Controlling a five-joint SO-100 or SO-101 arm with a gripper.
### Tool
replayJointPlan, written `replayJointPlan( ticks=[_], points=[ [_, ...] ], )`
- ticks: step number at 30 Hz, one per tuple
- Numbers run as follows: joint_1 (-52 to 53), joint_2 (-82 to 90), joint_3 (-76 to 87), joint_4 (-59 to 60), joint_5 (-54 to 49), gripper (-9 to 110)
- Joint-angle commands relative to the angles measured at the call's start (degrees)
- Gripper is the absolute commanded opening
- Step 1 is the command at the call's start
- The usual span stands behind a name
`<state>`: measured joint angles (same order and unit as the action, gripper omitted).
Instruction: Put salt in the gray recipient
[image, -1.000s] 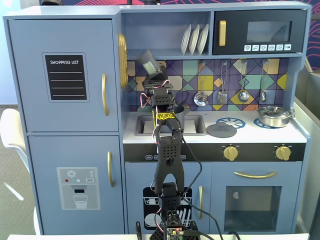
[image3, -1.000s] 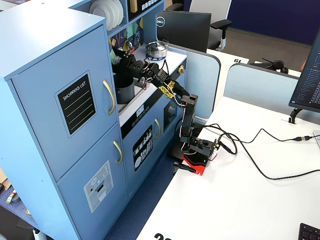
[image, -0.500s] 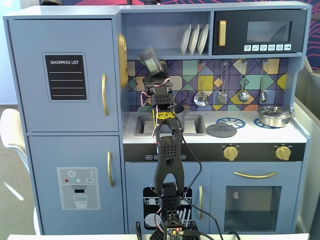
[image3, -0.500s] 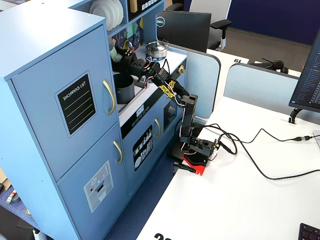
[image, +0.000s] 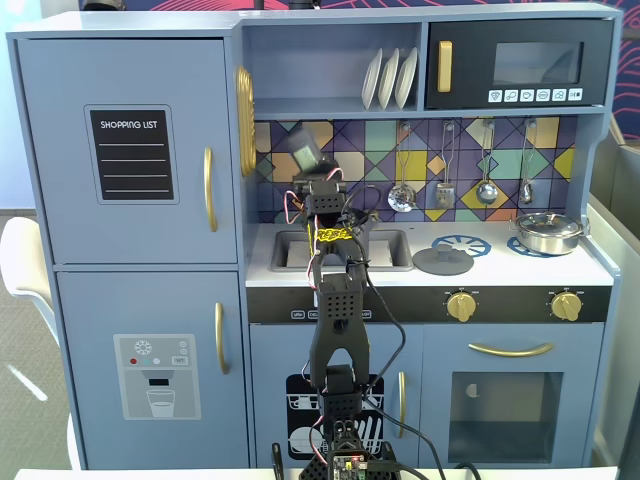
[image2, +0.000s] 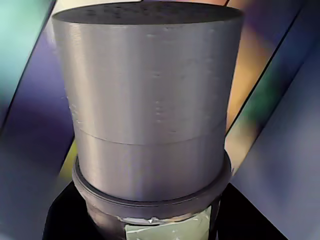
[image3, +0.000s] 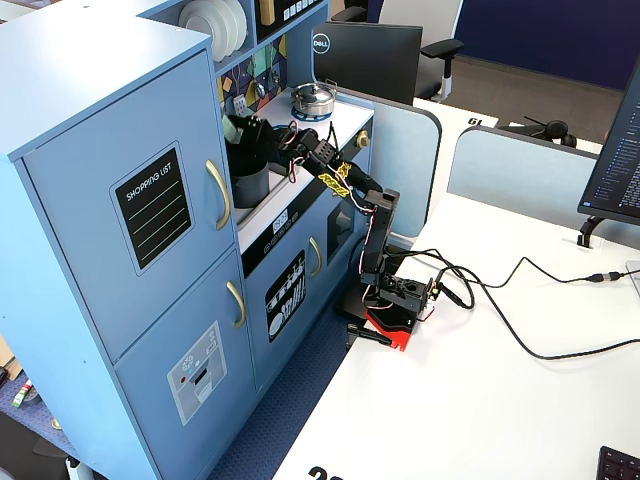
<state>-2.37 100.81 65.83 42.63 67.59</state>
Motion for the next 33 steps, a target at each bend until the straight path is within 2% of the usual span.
replayJointPlan(
  ticks=[1,9,18,25,29,33],
  points=[
    [-1.14,5.1,-0.62,-4.22,-0.35,0],
    [-4.66,-0.62,-14.59,-12.57,-3.87,0],
    [-0.79,5.19,-2.02,-1.85,-0.62,0],
    [-2.55,3.52,-3.78,-6.33,-1.41,0],
    [-4.48,-0.18,-12.57,-10.28,-5.36,0],
    [-5.19,0.0,-14.24,-12.04,-14.77,0]
  ],
)
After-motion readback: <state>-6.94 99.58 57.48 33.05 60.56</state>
